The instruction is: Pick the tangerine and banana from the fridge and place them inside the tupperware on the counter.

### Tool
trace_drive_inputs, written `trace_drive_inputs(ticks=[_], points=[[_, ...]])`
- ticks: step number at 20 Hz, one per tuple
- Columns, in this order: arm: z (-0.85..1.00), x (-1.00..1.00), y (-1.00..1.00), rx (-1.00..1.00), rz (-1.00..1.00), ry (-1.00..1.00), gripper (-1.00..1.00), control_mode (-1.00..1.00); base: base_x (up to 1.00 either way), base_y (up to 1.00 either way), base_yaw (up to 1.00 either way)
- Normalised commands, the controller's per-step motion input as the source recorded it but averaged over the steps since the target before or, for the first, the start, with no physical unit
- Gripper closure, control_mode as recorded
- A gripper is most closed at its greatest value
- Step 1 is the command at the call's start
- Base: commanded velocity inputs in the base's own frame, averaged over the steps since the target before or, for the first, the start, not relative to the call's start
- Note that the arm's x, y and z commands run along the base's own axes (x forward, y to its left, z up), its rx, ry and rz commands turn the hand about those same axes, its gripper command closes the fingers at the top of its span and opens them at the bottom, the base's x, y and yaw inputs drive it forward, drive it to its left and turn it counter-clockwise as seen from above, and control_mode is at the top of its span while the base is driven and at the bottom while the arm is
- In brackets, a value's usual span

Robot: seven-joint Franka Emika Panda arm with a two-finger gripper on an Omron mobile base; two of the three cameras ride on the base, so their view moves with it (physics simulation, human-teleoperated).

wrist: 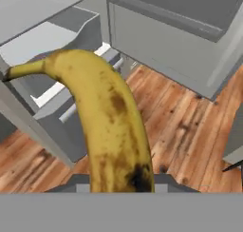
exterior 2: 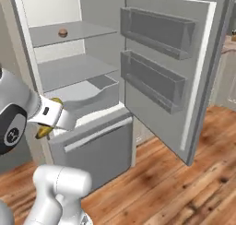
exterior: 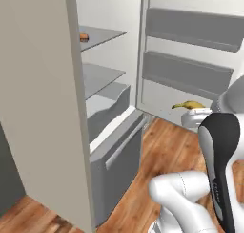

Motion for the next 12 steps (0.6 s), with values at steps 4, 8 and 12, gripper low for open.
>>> trace_drive_inputs(ticks=[4, 8, 12], points=[[0.00, 0.00, 0.00, 0.00, 0.00, 0.00, 1.00, 1.00, -0.23, 0.69, -1.00], [0.00, 0.00, 0.00, 0.00, 0.00, 0.00, 1.00, 1.00, -0.15, 0.54, -1.00], [0.00, 0.00, 0.00, 0.00, 0.00, 0.00, 1.00, 1.00, 0.08, 0.04, -1.00]])
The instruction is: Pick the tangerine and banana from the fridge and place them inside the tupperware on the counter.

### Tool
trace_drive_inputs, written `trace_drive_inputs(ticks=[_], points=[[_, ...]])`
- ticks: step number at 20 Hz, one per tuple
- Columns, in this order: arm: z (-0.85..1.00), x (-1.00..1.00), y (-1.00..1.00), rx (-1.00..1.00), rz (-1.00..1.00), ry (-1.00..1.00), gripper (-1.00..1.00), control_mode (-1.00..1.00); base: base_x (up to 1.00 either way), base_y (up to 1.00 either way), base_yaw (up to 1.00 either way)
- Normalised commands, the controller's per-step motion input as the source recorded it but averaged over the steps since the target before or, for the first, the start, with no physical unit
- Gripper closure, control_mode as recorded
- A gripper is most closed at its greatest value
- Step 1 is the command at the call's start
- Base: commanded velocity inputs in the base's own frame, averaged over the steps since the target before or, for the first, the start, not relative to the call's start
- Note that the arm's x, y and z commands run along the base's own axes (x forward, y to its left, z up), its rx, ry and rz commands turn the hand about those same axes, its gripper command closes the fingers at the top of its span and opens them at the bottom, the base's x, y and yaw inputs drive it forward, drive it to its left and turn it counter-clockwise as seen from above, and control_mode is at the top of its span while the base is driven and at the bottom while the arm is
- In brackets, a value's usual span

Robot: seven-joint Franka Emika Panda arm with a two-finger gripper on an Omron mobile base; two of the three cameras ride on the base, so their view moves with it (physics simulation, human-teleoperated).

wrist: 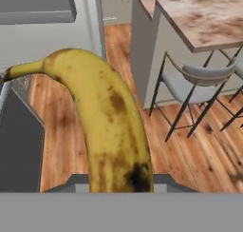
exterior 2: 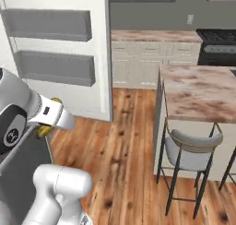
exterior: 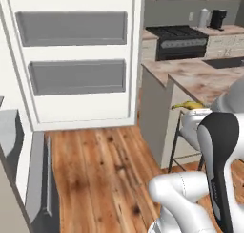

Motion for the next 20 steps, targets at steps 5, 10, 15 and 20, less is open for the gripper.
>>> trace_drive_inputs(ticks=[5, 10, 15, 20], points=[[0.00, 0.00, 0.00, 0.00, 0.00, 0.00, 1.00, 1.00, 0.34, -0.05, -0.79], [0.00, 0.00, 0.00, 0.00, 0.00, 0.00, 1.00, 1.00, 0.44, -0.19, -0.35], [0.00, 0.00, 0.00, 0.00, 0.00, 0.00, 1.00, 1.00, 0.77, -0.17, 0.21], [0.00, 0.00, 0.00, 0.00, 0.00, 0.00, 1.00, 1.00, 0.73, -0.36, 0.56]])
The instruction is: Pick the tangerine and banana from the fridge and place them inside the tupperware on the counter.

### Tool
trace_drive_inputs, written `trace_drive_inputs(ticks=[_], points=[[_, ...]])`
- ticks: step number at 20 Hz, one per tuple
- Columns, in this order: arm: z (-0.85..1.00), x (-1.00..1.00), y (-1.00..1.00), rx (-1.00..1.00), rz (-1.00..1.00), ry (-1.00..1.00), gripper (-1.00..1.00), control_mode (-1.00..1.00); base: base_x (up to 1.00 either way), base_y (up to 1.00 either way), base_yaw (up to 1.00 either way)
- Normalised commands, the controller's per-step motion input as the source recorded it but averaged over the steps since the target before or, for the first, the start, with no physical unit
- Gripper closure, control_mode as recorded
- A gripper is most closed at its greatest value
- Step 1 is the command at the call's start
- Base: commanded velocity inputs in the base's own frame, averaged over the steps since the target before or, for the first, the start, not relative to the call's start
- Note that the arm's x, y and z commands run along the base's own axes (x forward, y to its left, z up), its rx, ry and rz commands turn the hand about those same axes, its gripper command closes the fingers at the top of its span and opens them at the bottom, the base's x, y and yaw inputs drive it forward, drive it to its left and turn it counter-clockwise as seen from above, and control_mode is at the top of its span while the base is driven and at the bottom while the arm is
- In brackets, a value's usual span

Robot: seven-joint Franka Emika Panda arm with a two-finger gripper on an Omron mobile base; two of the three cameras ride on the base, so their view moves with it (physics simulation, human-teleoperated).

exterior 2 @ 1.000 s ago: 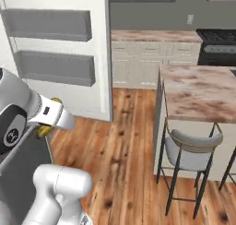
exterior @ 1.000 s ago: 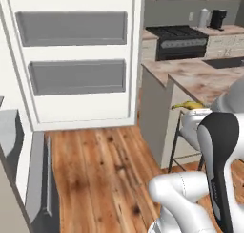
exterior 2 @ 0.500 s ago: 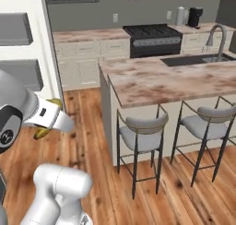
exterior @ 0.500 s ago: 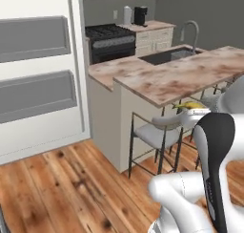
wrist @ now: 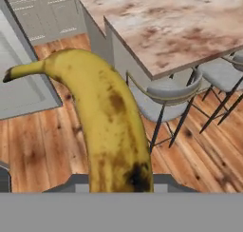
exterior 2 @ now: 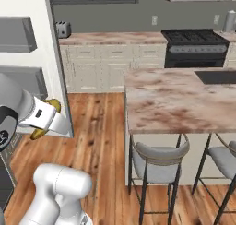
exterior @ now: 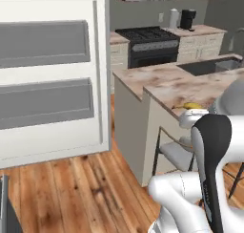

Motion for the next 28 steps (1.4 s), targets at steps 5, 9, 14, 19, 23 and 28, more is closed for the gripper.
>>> trace_drive_inputs(ticks=[5, 9, 14, 19, 23, 28], points=[[0.00, 0.00, 0.00, 0.00, 0.00, 0.00, 1.00, 1.00, 0.33, -0.66, 0.46], [0.00, 0.00, 0.00, 0.00, 0.00, 0.00, 1.00, 1.00, 0.17, -0.71, 0.11], [0.00, 0.00, 0.00, 0.00, 0.00, 0.00, 1.00, 1.00, 0.37, -0.40, 0.00], [0.00, 0.00, 0.00, 0.00, 0.00, 0.00, 1.00, 1.00, 0.37, -0.35, 0.01], [0.00, 0.00, 0.00, 0.00, 0.00, 0.00, 1.00, 1.00, 0.38, -0.38, 0.05], [0.00, 0.00, 0.00, 0.00, 0.00, 0.00, 1.00, 1.00, 0.41, -0.30, 0.15]])
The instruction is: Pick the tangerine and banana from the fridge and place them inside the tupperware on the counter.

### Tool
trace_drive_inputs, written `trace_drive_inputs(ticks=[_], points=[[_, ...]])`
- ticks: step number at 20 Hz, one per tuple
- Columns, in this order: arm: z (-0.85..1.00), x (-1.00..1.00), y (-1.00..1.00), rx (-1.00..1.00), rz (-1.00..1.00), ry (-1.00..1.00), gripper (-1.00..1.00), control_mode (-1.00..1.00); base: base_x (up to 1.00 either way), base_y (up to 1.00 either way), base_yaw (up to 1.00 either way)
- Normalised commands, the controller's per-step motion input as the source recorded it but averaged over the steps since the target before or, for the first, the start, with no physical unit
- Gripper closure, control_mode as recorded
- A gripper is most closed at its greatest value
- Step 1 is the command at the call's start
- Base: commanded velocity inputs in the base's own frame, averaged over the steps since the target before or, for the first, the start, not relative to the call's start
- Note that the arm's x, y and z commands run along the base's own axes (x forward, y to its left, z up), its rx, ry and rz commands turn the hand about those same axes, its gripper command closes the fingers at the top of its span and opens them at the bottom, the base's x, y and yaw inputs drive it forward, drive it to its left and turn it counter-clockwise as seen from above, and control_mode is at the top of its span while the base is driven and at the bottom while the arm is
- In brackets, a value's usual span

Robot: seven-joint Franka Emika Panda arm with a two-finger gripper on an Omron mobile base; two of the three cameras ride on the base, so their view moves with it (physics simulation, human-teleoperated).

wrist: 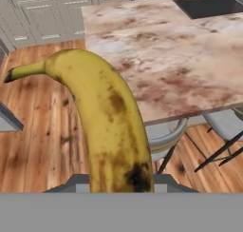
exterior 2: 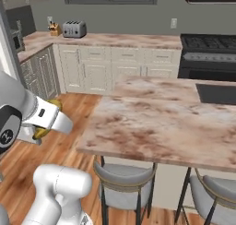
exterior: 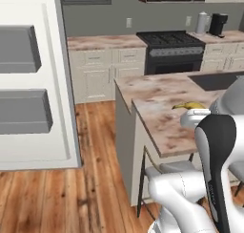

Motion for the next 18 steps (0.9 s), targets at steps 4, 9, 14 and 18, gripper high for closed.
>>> trace_drive_inputs(ticks=[4, 9, 14, 18], points=[[0.00, 0.00, 0.00, 0.00, 0.00, 0.00, 1.00, 1.00, 0.44, -0.11, 0.33], [0.00, 0.00, 0.00, 0.00, 0.00, 0.00, 1.00, 1.00, 0.45, -0.10, 0.53], [0.00, 0.00, 0.00, 0.00, 0.00, 0.00, 1.00, 1.00, -0.07, -0.51, 0.13], [0.00, 0.00, 0.00, 0.00, 0.00, 0.00, 1.00, 1.00, -0.51, -0.63, -0.01]])
